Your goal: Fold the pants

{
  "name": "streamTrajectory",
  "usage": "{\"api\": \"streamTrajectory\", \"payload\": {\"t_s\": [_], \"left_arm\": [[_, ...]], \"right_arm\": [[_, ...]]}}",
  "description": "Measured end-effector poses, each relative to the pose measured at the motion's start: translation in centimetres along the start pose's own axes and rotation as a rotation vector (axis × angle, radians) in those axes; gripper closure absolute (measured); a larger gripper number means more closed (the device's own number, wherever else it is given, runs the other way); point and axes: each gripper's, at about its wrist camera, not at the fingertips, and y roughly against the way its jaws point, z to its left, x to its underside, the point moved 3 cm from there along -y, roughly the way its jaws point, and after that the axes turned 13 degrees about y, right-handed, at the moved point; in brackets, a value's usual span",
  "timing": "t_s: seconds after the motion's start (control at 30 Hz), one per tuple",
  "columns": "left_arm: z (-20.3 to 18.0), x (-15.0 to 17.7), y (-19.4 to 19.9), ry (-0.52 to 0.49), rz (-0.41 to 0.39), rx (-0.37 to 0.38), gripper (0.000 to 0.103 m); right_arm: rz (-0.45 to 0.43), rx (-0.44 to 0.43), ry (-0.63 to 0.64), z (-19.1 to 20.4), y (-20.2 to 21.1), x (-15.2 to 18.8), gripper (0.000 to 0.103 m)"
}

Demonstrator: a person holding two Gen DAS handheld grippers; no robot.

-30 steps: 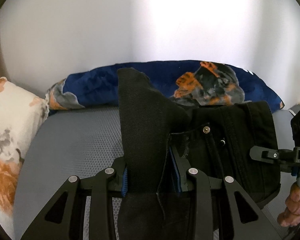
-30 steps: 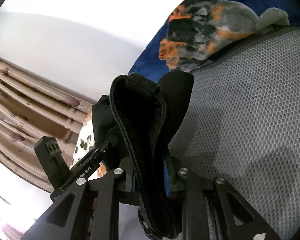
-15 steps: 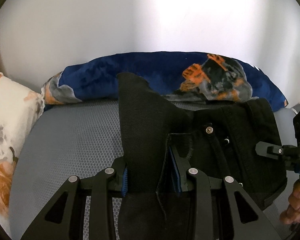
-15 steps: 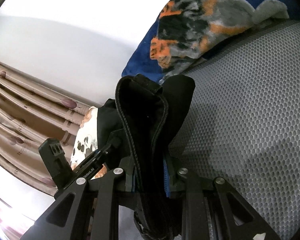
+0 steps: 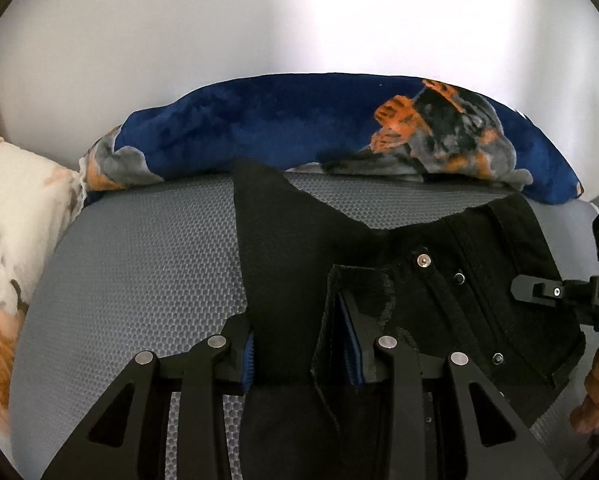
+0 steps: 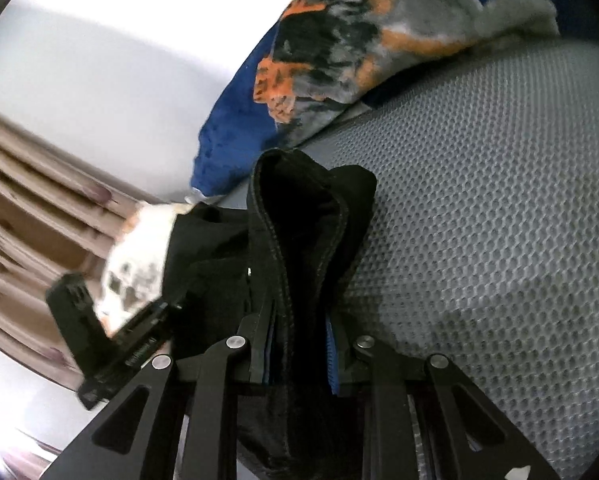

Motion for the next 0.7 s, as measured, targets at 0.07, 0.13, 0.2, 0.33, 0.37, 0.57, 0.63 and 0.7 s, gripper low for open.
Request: {"api": "streamTrajectory", "payload": {"t_s": [0.07, 0.13, 0.2, 0.33, 0.37, 0.57, 0.63, 0.7], "left_arm": [[0.2, 0.1, -0.2, 0.005, -0.003, -0.003, 0.065], [0.4, 0.3, -0.5, 0.014, -0.007, -0.007, 0.064], [0.8, 0.3, -0.7, 0.027, -0.008, -0.003, 0.063], [1.3, 0.6, -0.9, 0.04, -0.013, -0.007, 0.058], [1.3, 0.7, -0.9, 0.04, -0.013, -0.01, 0.057], [1.7, 0.9, -1.1, 0.044, -0.021, -0.028, 0.051], [1.8, 1.0, -1.1, 0.047, -0.026, -0.036, 0.05], [1.9, 1.0, -1.1, 0.051, -0.034, -0.057, 0.043]], "right_arm": [[0.004, 0.055, 0.047, 0.5, -0.2, 0.0, 0.084], [0.01, 0.113, 0.098, 1.1, -0.5, 0.1, 0.084], [0.011, 0.149, 0.119, 1.2, -0.6, 0.3, 0.083], [0.003, 0.177, 0.116, 1.0, -0.8, 0.7, 0.082], [0.0, 0.188, 0.121, 1.0, -0.9, 0.8, 0.081], [-0.013, 0.225, 0.138, 1.0, -1.2, 1.2, 0.077], [-0.018, 0.246, 0.143, 1.2, -1.5, 1.2, 0.074], [-0.024, 0.278, 0.159, 1.6, -1.6, 1.4, 0.073]]}}
